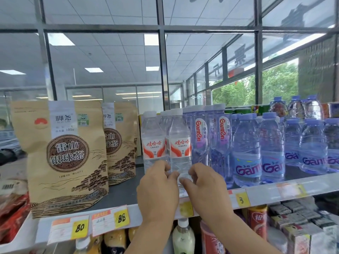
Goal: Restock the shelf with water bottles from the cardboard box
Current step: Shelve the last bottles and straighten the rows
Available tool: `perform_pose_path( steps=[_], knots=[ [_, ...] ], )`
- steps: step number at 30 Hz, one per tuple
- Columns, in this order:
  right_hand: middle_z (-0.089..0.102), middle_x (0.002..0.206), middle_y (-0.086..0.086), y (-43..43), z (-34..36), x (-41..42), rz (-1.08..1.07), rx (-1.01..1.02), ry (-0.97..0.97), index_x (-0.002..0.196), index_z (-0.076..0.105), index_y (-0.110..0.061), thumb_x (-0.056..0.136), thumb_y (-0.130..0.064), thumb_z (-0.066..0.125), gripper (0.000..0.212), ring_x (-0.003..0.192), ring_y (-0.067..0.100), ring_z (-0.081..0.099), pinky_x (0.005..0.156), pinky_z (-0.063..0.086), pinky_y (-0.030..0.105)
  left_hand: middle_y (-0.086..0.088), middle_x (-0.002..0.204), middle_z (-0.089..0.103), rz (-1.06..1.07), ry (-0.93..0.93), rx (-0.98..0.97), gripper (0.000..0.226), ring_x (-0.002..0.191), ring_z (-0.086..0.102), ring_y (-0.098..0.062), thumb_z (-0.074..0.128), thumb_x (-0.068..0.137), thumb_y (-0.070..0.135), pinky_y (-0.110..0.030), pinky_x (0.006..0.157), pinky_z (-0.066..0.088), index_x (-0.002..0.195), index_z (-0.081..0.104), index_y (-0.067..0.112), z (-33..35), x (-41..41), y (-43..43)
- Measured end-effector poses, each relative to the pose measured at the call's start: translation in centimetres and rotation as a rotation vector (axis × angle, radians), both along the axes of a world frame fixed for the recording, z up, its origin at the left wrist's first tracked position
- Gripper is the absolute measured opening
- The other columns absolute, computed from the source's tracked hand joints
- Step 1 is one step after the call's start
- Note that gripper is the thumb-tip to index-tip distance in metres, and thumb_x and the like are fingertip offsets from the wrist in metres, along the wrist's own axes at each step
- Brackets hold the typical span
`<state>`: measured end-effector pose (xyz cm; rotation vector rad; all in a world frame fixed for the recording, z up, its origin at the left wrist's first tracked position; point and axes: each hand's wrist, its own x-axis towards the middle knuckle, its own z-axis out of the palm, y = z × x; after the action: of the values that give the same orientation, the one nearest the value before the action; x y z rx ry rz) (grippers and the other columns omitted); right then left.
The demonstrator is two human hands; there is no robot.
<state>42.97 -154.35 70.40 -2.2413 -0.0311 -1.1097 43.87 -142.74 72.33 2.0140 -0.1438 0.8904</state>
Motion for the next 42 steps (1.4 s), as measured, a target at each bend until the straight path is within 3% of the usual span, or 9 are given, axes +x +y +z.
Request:
perform_pose_path(
  steps=[5, 9, 12, 15, 20, 23, 29, 35, 42],
  knots=[
    [0.056, 0.068, -0.005, 0.5, 0.1, 0.9, 0.005, -0.025, 0.003, 0.073, 0.052, -0.019, 0.089, -0.033, 0.065, 0.025, 0.066, 0.014, 0.052, 0.061, 0.045, 0.034, 0.012, 0.093, 0.061, 0.026, -0.016, 0.006, 0.016, 0.09, 0.06, -0.017, 0.075, 0.083, 0.033, -0.028, 0.069, 0.036, 0.094, 0.064, 0.029, -0.1, 0.4, 0.4],
    [0.057, 0.068, -0.006, 0.8, -0.1, 1.4, -0.004, -0.059, -0.003, 0.073, 0.051, -0.021, 0.09, -0.034, 0.063, 0.025, 0.064, 0.011, 0.053, 0.059, 0.045, 0.031, 0.001, 0.125, 0.053, 0.166, -0.173, -0.001, 0.057, 0.118, 0.047, -0.022, 0.082, 0.075, 0.034, -0.033, 0.083, 0.039, 0.124, 0.055, 0.026, 0.4, 1.1, 1.8],
    [0.057, 0.067, -0.004, 0.9, -0.1, 1.8, -0.008, -0.071, 0.002, 0.074, 0.051, -0.019, 0.091, -0.032, 0.062, 0.025, 0.063, 0.013, 0.054, 0.058, 0.047, 0.034, -0.001, 0.14, 0.048, 0.079, -0.086, -0.026, 0.085, 0.129, 0.044, -0.024, 0.083, 0.075, 0.037, -0.043, 0.097, 0.043, 0.144, 0.035, 0.031, 0.9, 1.6, 2.5],
    [0.056, 0.064, -0.005, 1.0, -0.2, 1.9, 0.003, -0.065, 0.007, 0.072, 0.049, -0.02, 0.092, -0.031, 0.062, 0.026, 0.061, 0.012, 0.053, 0.057, 0.046, 0.033, 0.008, 0.122, 0.056, -0.037, -0.066, -0.07, 0.077, 0.111, 0.056, -0.018, 0.082, 0.076, 0.035, -0.036, 0.085, 0.047, 0.14, 0.039, 0.037, 0.7, 1.8, 2.2],
    [0.052, 0.06, -0.005, 1.0, -0.4, 1.6, 0.024, -0.041, -0.01, 0.07, 0.048, -0.018, 0.092, -0.028, 0.063, 0.028, 0.058, 0.012, 0.049, 0.055, 0.042, 0.031, 0.009, 0.118, 0.056, -0.087, -0.07, -0.06, 0.075, 0.104, 0.052, -0.012, 0.081, 0.077, 0.034, -0.031, 0.08, 0.04, 0.14, 0.039, 0.036, 0.4, 2.2, 2.6],
    [0.055, 0.063, -0.004, 0.8, -0.3, 1.0, 0.039, -0.055, -0.012, 0.074, 0.054, -0.015, 0.092, -0.026, 0.064, 0.024, 0.06, 0.013, 0.051, 0.057, 0.043, 0.032, 0.006, 0.121, 0.055, -0.118, -0.08, -0.054, 0.075, 0.11, 0.051, -0.014, 0.08, 0.079, 0.033, -0.029, 0.083, 0.039, 0.142, 0.04, 0.031, 0.2, 2.1, 2.9],
    [0.058, 0.077, -0.002, -1.6, -0.6, -2.0, 0.039, -0.073, -0.041, 0.082, 0.061, -0.013, 0.091, -0.024, 0.063, 0.014, 0.073, 0.016, 0.052, 0.066, 0.042, 0.032, -0.002, 0.153, 0.037, -0.062, -0.184, 0.023, 0.079, 0.142, 0.032, -0.024, 0.075, 0.082, 0.034, -0.039, 0.112, 0.032, 0.149, 0.034, 0.025, 0.4, -1.1, -0.5],
    [0.062, 0.083, 0.005, -8.2, -1.3, -7.2, 0.013, -0.075, -0.047, 0.085, 0.064, -0.01, 0.089, -0.023, 0.066, 0.013, 0.079, 0.021, 0.055, 0.068, 0.039, 0.031, 0.002, 0.154, 0.039, -0.156, -0.127, 0.052, 0.072, 0.141, 0.034, -0.019, 0.072, 0.087, 0.033, -0.035, 0.11, 0.031, 0.149, 0.037, 0.027, -0.4, -6.0, -7.5],
    [0.065, 0.087, 0.003, -19.4, -6.2, -15.8, -0.035, -0.066, 0.02, 0.085, 0.068, -0.013, 0.084, -0.027, 0.066, 0.014, 0.081, 0.025, 0.061, 0.071, 0.05, 0.041, -0.004, 0.146, 0.05, -0.245, -0.007, 0.09, 0.067, 0.132, 0.049, -0.022, 0.071, 0.086, 0.031, -0.037, 0.106, 0.04, 0.147, 0.043, 0.023, -5.8, -12.9, -18.9]
  ],
)
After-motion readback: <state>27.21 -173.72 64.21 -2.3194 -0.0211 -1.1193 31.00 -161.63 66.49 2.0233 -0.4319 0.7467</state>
